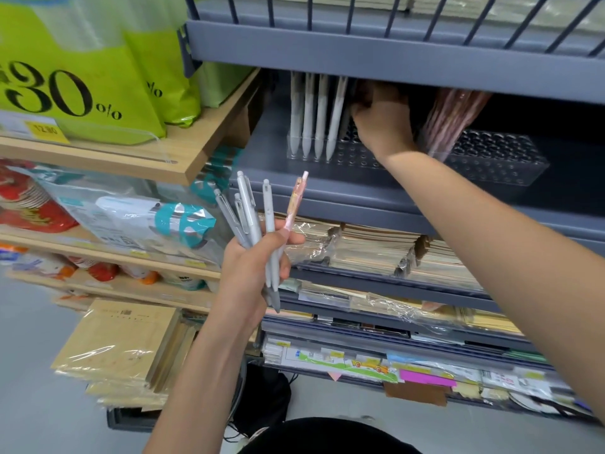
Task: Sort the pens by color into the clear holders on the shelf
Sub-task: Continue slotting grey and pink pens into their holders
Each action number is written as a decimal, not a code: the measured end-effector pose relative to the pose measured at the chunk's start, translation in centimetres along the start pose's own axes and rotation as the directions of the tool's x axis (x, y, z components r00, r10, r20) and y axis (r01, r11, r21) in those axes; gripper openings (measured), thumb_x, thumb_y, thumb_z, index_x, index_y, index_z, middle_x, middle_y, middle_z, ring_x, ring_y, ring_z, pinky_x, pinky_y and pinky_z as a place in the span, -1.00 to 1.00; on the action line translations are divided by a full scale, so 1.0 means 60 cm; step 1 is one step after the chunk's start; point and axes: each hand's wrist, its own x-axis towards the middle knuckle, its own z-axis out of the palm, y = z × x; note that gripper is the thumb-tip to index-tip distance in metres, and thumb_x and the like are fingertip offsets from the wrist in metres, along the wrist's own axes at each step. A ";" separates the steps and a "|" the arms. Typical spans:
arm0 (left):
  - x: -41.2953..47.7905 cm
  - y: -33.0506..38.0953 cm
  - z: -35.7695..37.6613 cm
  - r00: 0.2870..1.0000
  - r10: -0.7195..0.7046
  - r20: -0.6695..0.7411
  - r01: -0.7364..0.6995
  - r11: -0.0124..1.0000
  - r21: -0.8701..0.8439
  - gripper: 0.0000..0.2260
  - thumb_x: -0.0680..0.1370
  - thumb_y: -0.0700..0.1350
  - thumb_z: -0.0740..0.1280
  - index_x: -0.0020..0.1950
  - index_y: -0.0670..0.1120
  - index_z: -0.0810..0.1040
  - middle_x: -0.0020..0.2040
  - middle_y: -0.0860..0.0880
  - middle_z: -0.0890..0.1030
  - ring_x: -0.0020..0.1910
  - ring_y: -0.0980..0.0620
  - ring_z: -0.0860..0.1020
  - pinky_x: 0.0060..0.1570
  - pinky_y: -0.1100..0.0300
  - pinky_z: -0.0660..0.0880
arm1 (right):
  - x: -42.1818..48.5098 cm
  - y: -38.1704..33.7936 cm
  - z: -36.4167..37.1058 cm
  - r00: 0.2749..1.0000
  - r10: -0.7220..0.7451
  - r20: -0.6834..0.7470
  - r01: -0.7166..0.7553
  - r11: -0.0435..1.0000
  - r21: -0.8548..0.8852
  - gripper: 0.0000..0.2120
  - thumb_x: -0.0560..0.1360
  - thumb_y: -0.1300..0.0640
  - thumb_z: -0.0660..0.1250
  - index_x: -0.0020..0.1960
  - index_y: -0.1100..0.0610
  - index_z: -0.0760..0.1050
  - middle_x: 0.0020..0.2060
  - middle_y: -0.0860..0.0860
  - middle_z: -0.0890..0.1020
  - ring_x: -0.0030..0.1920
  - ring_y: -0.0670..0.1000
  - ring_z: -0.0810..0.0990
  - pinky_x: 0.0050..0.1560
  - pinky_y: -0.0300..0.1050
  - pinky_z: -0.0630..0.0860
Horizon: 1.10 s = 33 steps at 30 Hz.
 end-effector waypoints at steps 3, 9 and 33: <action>-0.002 0.000 0.000 1.000 0.002 -0.003 -0.002 1.000 -0.001 -0.95 0.56 -0.24 0.38 -0.02 -0.20 0.55 -0.08 -0.18 0.72 -0.54 0.07 0.41 -0.53 0.28 0.42 | 0.007 0.002 0.002 0.999 0.024 0.040 -0.024 1.000 -0.006 -0.66 0.55 0.15 0.22 0.31 0.14 0.45 0.17 0.18 0.56 0.08 0.17 0.55 -0.09 -0.17 0.38; -0.005 -0.004 0.007 0.997 -0.024 -0.066 0.023 1.000 -0.010 -0.86 0.53 -0.23 0.43 0.05 -0.27 0.61 -0.40 -0.02 0.54 -0.54 0.07 0.44 -0.53 0.29 0.42 | 0.004 0.003 -0.006 0.996 0.040 0.075 -0.043 0.998 0.040 -0.70 0.56 0.14 0.23 0.28 0.12 0.46 0.10 0.14 0.58 -0.07 0.08 0.53 -0.17 -0.22 0.33; 0.008 -0.045 0.147 0.997 -0.063 0.047 0.065 0.996 -0.055 -0.75 0.52 -0.17 0.41 0.13 -0.29 0.59 -0.20 -0.14 0.72 -0.46 0.01 0.58 -0.25 0.14 0.61 | -0.196 0.109 -0.183 0.965 0.118 0.233 -0.256 0.615 0.746 -0.85 0.58 0.19 0.27 0.07 0.17 0.59 -0.13 0.09 0.71 -0.11 0.08 0.69 -0.07 -0.14 0.60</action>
